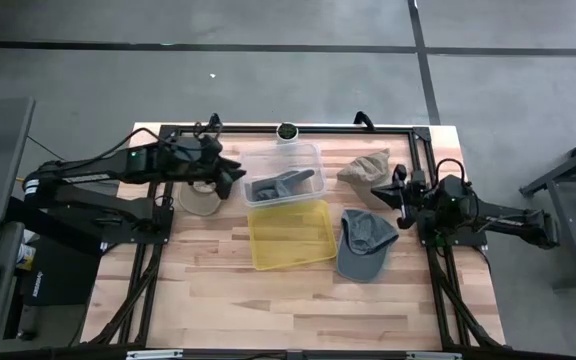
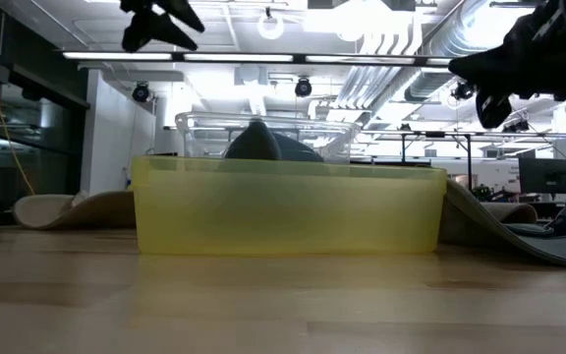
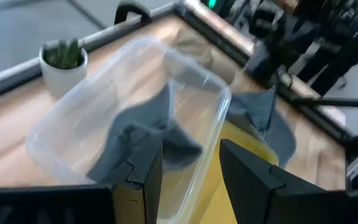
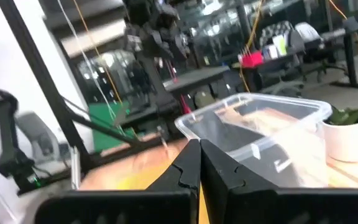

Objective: Pick & Place hat
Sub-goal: Put the gray cap into the transparent bin

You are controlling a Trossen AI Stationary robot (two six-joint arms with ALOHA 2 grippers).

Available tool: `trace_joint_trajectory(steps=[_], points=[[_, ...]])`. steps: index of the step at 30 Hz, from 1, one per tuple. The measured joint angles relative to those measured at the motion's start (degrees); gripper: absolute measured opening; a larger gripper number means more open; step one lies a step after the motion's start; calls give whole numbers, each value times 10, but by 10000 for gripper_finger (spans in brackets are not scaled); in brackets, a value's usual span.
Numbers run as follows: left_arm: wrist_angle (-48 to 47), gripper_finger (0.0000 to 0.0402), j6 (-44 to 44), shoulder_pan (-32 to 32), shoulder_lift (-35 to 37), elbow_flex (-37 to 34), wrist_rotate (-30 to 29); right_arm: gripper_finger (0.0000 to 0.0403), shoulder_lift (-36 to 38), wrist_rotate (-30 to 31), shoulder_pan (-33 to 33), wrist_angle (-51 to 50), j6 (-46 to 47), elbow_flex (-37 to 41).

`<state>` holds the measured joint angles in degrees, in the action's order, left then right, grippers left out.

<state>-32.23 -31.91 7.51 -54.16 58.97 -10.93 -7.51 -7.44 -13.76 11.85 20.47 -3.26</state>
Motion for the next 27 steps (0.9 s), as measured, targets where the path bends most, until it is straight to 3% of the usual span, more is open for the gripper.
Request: trace_joint_trajectory(steps=[7,13,16,21,27], points=[[3,140,39,0,17,1,6,0,-40,39,0,-258,-70,-166],[-8,140,67,0,27,2,27,0,-133,42,0,-474,-76,-328],[-13,140,72,0,24,2,46,0,-193,51,0,-567,0,-398],[-35,140,79,0,25,2,67,0,-289,60,0,-687,206,-487],[-65,140,92,0,25,2,79,10,-378,-4,0,-781,357,-529]])
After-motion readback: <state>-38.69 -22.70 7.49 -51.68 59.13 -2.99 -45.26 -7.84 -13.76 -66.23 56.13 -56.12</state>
